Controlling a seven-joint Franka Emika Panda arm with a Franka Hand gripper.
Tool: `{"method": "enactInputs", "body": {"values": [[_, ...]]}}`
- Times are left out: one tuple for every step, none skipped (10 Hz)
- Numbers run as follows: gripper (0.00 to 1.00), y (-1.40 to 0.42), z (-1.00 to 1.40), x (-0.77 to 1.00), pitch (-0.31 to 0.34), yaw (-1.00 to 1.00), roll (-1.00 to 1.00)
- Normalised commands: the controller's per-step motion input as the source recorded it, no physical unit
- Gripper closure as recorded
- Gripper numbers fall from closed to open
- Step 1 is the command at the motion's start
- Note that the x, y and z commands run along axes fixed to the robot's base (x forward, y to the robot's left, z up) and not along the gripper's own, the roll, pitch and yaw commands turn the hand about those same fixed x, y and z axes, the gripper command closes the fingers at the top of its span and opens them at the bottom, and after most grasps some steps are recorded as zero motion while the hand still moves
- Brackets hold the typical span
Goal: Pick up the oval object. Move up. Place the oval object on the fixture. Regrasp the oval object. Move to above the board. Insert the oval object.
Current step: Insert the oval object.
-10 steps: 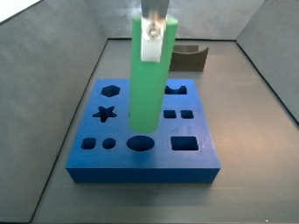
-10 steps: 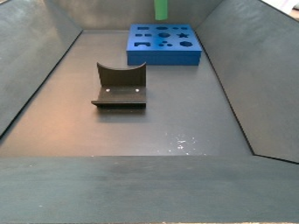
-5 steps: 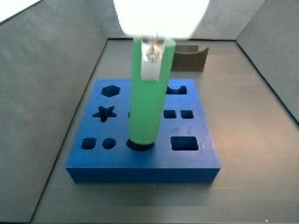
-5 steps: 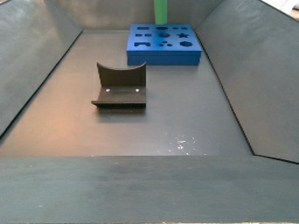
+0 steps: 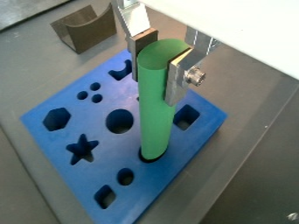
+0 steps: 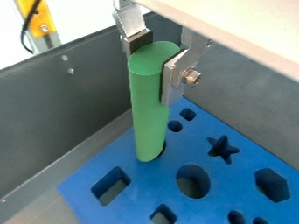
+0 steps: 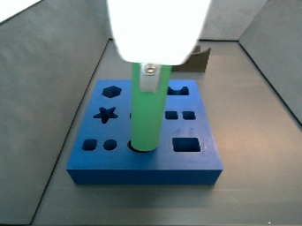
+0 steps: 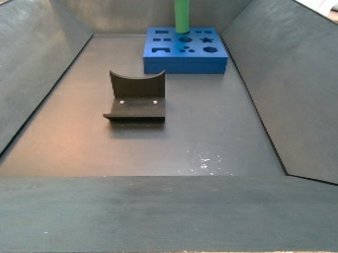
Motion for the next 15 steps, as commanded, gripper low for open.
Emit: {"method": "enactInputs", "body": {"values": [[1.0,0.18,-0.29,-0.42,0.01,0.0,0.0],[1.0,0.13,-0.27,-0.29,0.02,0.0,0.0],[1.0,0.0,-0.26,-0.3,0.0,-0.04,0.0],[1.0,-0.11,-0.22,-0.02,0.0,-0.01,0.0],[1.0,-0.34,-0.18,0.0,-0.007,0.0,0.0],[1.0,-0.33,-0.16,0.22,0.0,0.0,0.0],[1.0,-0.23,-0.2,0.29,0.0,0.0,-0.01],[1.0,-0.04,-0.25,0.38,0.0,-0.08,0.0],[1.0,0.03,-0.28,0.35,0.027,-0.07,0.0],[1.0,0.32,-0.28,0.0,0.043,-0.09,0.0],[1.0,0.3,-0.2,-0.19,0.027,0.0,0.0],[1.0,0.0,0.0,-0.05,0.0,0.0,0.0],[1.0,-0.11,-0.29,-0.36,0.0,0.0,-0.01],[1.0,-0.29,-0.35,-0.15,-0.011,0.0,-0.06],[1.0,-0.31,-0.33,0.0,-0.061,0.0,-0.09]]}}
